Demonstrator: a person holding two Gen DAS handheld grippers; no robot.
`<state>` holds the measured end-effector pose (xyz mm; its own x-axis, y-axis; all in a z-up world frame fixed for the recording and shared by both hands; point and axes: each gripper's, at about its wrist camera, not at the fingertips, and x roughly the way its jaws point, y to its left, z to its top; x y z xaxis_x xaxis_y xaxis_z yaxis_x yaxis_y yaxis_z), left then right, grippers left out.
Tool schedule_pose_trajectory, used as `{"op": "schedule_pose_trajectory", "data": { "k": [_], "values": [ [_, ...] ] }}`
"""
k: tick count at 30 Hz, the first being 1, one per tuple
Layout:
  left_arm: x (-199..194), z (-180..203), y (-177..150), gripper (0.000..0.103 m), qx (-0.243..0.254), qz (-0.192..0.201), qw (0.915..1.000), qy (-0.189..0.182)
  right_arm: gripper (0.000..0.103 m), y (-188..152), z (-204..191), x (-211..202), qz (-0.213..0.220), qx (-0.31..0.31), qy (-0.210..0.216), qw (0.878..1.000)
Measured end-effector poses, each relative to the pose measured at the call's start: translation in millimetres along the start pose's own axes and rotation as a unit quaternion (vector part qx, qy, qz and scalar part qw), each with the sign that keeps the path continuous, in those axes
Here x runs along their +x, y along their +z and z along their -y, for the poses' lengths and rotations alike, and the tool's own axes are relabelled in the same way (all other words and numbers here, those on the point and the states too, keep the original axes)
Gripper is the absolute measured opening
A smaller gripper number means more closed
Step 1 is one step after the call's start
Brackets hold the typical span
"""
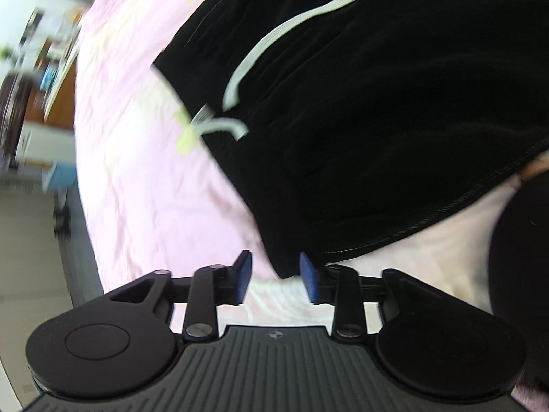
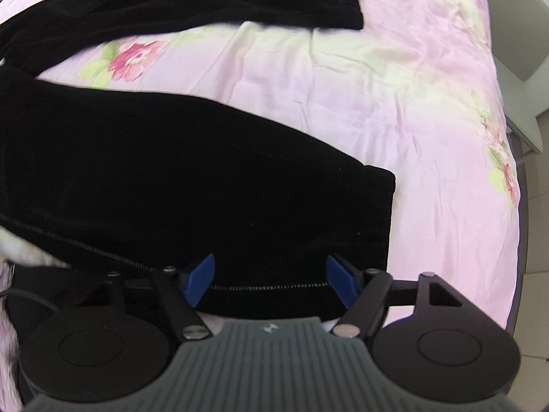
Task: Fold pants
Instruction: 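Close the left gripper on the waistband while the right gripper grasps the leg hem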
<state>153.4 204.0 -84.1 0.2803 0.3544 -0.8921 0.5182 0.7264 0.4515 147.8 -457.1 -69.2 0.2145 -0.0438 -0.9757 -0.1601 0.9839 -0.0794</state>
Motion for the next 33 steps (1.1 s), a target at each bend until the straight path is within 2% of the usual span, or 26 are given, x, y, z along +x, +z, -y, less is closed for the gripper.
{"op": "schedule_pose_trajectory", "data": {
  "k": [2, 7, 12, 16, 21, 24, 27, 30, 33],
  "values": [
    [-1.6, 8.1, 0.5, 0.052, 0.028, 0.011, 0.9995, -0.006, 0.064, -9.2, -1.2, -8.0, -0.007, -0.027, 0.003, 1.000],
    [-1.7, 26.1, -5.4, 0.059, 0.098, 0.019, 0.9948, -0.022, 0.057, -27.6, 3.0, -23.2, -0.032, -0.098, -0.004, 0.995],
    [11.3, 45.1, -12.9, 0.062, 0.177, 0.014, 0.9841, 0.000, 0.055, -43.1, 7.0, -30.6, -0.039, -0.192, -0.017, 0.980],
    [32.4, 62.9, -12.9, 0.067, 0.246, 0.000, 0.9690, 0.026, 0.055, -56.7, 0.4, -26.4, -0.029, -0.274, -0.017, 0.961],
    [56.4, 80.8, -13.9, 0.067, 0.311, -0.006, 0.9497, 0.039, 0.055, -63.8, -28.7, 0.9, -0.039, -0.382, -0.022, 0.923],
    [66.1, 82.9, -11.6, 0.067, 0.317, 0.017, 0.9472, 0.042, 0.055, -68.4, -43.7, 15.1, -0.036, -0.435, -0.023, 0.899],
    [79.2, 83.5, -11.0, 0.068, 0.332, 0.017, 0.9426, 0.034, 0.054, -67.1, -48.1, 27.3, -0.033, -0.456, -0.028, 0.889],
    [93.1, 85.3, -10.8, 0.074, 0.346, 0.022, 0.9371, 0.042, 0.054, -66.0, -50.6, 41.0, -0.035, -0.469, -0.043, 0.881],
    [101.8, 85.0, -9.5, 0.082, 0.349, 0.024, 0.9356, 0.043, 0.055, -68.6, -56.6, 51.5, -0.043, -0.480, -0.048, 0.875]
  ]
}}
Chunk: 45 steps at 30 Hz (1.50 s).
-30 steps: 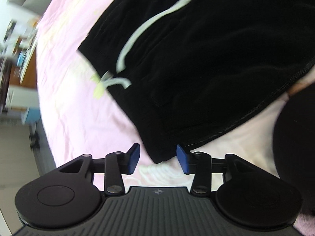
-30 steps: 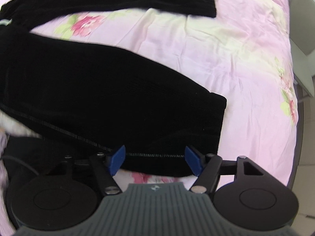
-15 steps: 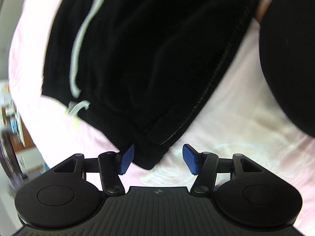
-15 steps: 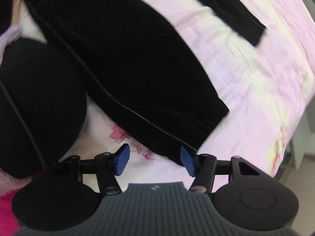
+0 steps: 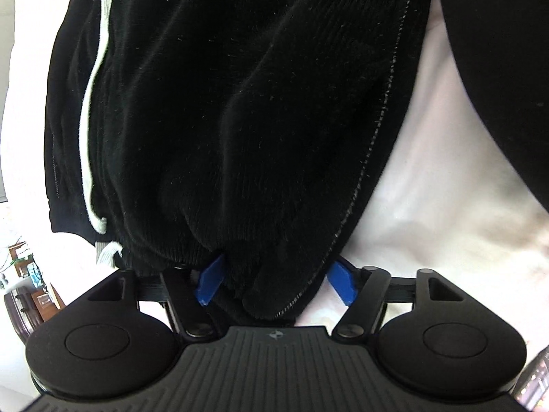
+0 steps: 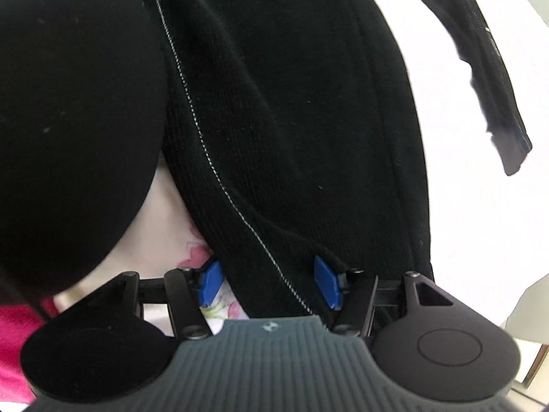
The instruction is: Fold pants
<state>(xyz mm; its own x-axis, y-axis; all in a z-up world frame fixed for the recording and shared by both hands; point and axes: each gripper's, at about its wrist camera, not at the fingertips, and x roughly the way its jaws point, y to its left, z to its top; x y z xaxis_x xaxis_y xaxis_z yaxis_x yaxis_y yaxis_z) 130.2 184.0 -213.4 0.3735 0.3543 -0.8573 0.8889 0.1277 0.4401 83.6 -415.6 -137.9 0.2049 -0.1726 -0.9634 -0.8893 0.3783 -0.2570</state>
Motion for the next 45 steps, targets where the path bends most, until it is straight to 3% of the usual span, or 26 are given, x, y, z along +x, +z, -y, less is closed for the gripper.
{"op": "schedule_pose_trajectory", "data": {
  "k": [4, 6, 7, 12, 14, 19, 24, 30, 38, 45],
  "values": [
    [6.3, -5.4, 1.2, 0.086, 0.003, -0.002, 1.0000, -0.005, 0.052, 9.1, -1.4, 1.2, -0.014, 0.014, 0.000, 1.000],
    [7.0, -7.2, 1.5, 0.080, 0.001, -0.007, 1.0000, -0.007, 0.047, 11.2, -1.8, 0.3, -0.020, 0.018, -0.005, 1.000],
    [7.3, -8.6, 1.6, 0.072, -0.002, -0.010, 0.9999, -0.008, 0.045, 11.7, -2.2, -1.3, -0.022, 0.022, -0.007, 0.999],
    [-2.7, -9.7, 4.6, 0.042, -0.029, -0.012, 0.9995, 0.009, 0.011, 18.2, 13.4, -17.3, -0.004, 0.064, -0.010, 0.998],
    [-6.8, -15.7, 3.6, 0.032, -0.052, -0.009, 0.9984, 0.019, 0.007, 19.2, 15.8, -25.8, 0.004, 0.064, -0.021, 0.998],
    [-31.6, -33.3, 0.6, 0.026, -0.136, 0.000, 0.9901, 0.036, 0.005, 8.3, 22.8, -58.6, 0.035, 0.094, -0.045, 0.994],
    [-60.6, -63.3, -5.9, 0.023, -0.259, 0.012, 0.9649, 0.043, 0.004, -0.3, 50.4, -94.8, 0.078, 0.173, -0.089, 0.978],
    [-82.4, -104.9, -7.6, 0.020, -0.381, 0.012, 0.9233, 0.043, 0.003, 12.9, 87.6, -126.1, 0.118, 0.240, -0.154, 0.951],
    [-85.0, -143.8, 3.3, 0.020, -0.446, 0.008, 0.8927, 0.066, 0.003, 43.3, 123.7, -118.6, 0.106, 0.288, -0.176, 0.935],
    [-93.0, -195.0, 12.4, 0.019, -0.489, 0.017, 0.8670, 0.096, 0.002, 71.7, 190.2, -89.7, 0.102, 0.303, -0.193, 0.928]
  ]
}}
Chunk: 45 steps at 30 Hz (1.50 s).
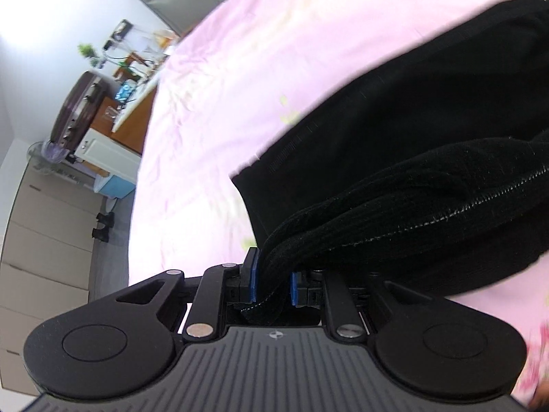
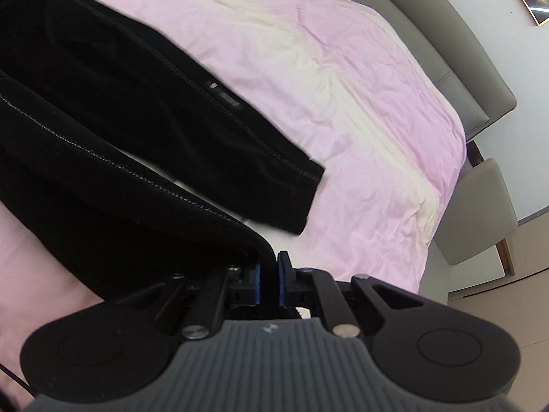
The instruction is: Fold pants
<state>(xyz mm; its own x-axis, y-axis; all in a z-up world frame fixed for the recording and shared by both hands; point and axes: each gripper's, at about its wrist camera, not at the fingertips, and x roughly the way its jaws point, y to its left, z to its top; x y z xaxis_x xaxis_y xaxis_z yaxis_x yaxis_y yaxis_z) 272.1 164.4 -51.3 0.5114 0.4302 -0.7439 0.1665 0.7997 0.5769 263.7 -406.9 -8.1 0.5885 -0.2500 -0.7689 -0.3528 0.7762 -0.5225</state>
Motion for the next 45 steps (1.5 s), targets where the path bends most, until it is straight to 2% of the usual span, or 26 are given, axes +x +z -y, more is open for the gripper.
{"op": "schedule_pose_trajectory", "data": {
  "k": [3, 8, 13, 17, 21, 27, 31, 34, 39, 43, 45],
  "values": [
    [7.4, -7.6, 21.5, 0.019, -0.010, -0.006, 0.9999, 0.010, 0.002, 33.1, 21.2, 23.6, 0.006, 0.013, -0.007, 1.000],
    [47.0, -7.9, 54.0, 0.019, -0.016, -0.027, 0.9990, 0.032, 0.002, 88.4, 33.1, 67.8, 0.004, 0.019, -0.015, 1.000],
    [92.1, 9.8, 73.1, 0.020, -0.008, -0.063, 0.9971, 0.042, 0.002, 125.8, 21.1, 133.0, -0.034, 0.014, -0.011, 0.999],
    [114.6, 20.3, 79.8, 0.020, -0.003, -0.078, 0.9960, 0.044, 0.002, 132.2, 3.6, 173.7, -0.064, -0.014, -0.006, 0.998],
    [103.0, 18.4, 77.0, 0.019, -0.021, -0.071, 0.9963, 0.044, 0.002, 129.4, 0.1, 191.9, -0.071, -0.020, 0.007, 0.997],
    [34.2, -2.8, 66.9, 0.018, -0.062, -0.026, 0.9968, 0.042, 0.002, 125.2, 19.9, 165.5, -0.063, -0.029, 0.039, 0.997],
    [21.3, -22.7, 79.9, 0.018, -0.100, -0.028, 0.9942, 0.030, 0.002, 129.0, 48.4, 150.4, -0.061, 0.022, 0.065, 0.996],
    [37.2, -26.1, 103.9, 0.018, -0.113, -0.029, 0.9926, 0.035, 0.003, 138.0, 56.9, 161.1, -0.065, 0.060, 0.067, 0.994],
    [83.1, -11.2, 145.1, 0.018, -0.109, -0.046, 0.9921, 0.041, 0.003, 148.2, 43.0, 203.5, -0.092, 0.069, 0.051, 0.992],
    [119.9, -0.4, 151.6, 0.019, -0.119, -0.073, 0.9895, 0.038, 0.003, 152.4, 41.0, 231.2, -0.104, 0.101, 0.052, 0.988],
    [136.8, 5.1, 149.2, 0.019, -0.104, -0.086, 0.9902, 0.034, 0.003, 153.7, 36.8, 242.1, -0.111, 0.096, 0.053, 0.988]
  ]
}}
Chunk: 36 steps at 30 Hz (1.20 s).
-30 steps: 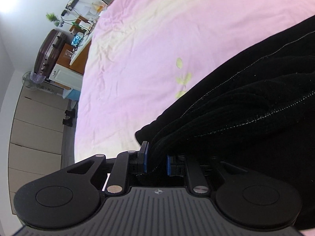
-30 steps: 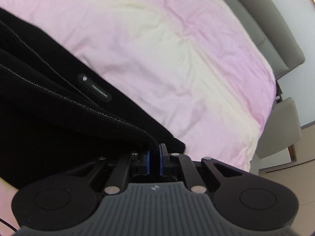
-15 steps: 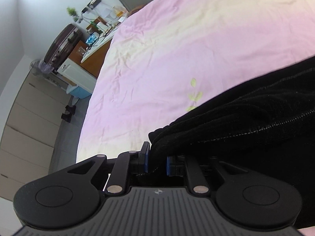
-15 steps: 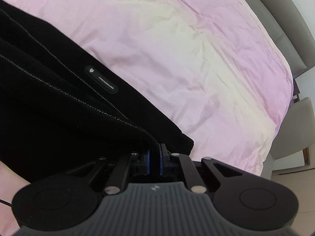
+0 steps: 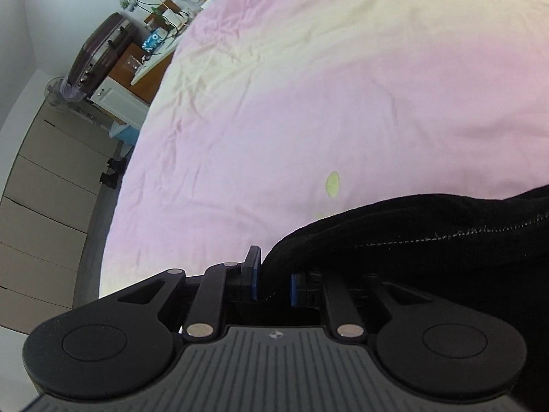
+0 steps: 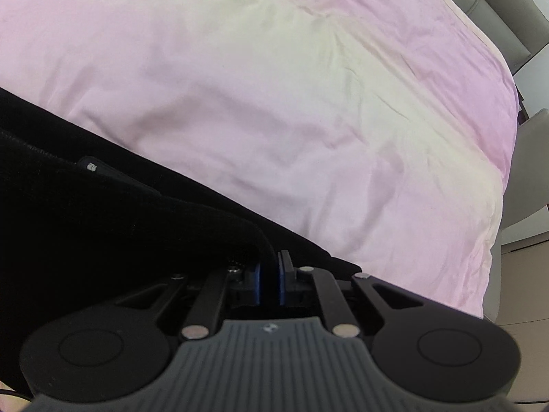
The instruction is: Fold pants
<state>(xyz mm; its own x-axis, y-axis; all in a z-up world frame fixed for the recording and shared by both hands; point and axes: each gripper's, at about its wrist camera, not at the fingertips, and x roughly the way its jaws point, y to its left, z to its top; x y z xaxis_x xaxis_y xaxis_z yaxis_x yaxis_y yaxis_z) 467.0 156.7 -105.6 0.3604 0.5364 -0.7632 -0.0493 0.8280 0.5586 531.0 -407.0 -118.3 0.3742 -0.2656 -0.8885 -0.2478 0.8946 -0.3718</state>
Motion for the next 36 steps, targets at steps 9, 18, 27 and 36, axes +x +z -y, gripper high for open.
{"op": "schedule_pose_trajectory", "data": {
  "k": [9, 18, 27, 36],
  "values": [
    [-4.0, 8.5, -0.6, 0.028, 0.055, -0.003, 0.9984, 0.011, 0.009, 7.7, 1.3, 6.0, -0.007, 0.013, 0.005, 1.000],
    [-49.2, -13.6, -9.0, 0.081, 0.048, 0.026, 0.9983, -0.019, 0.065, -1.9, -19.1, -52.9, 0.086, 0.012, 0.001, 0.996],
    [-112.4, 11.3, -13.4, 0.074, 0.018, 0.085, 0.9848, -0.151, 0.022, -3.1, -107.7, -93.0, 0.108, 0.003, 0.177, 0.978],
    [-94.5, 113.5, -34.9, 0.074, 0.046, 0.103, 0.9723, -0.205, 0.025, -17.1, -124.3, -69.3, 0.114, 0.056, 0.137, 0.982]
  ]
}}
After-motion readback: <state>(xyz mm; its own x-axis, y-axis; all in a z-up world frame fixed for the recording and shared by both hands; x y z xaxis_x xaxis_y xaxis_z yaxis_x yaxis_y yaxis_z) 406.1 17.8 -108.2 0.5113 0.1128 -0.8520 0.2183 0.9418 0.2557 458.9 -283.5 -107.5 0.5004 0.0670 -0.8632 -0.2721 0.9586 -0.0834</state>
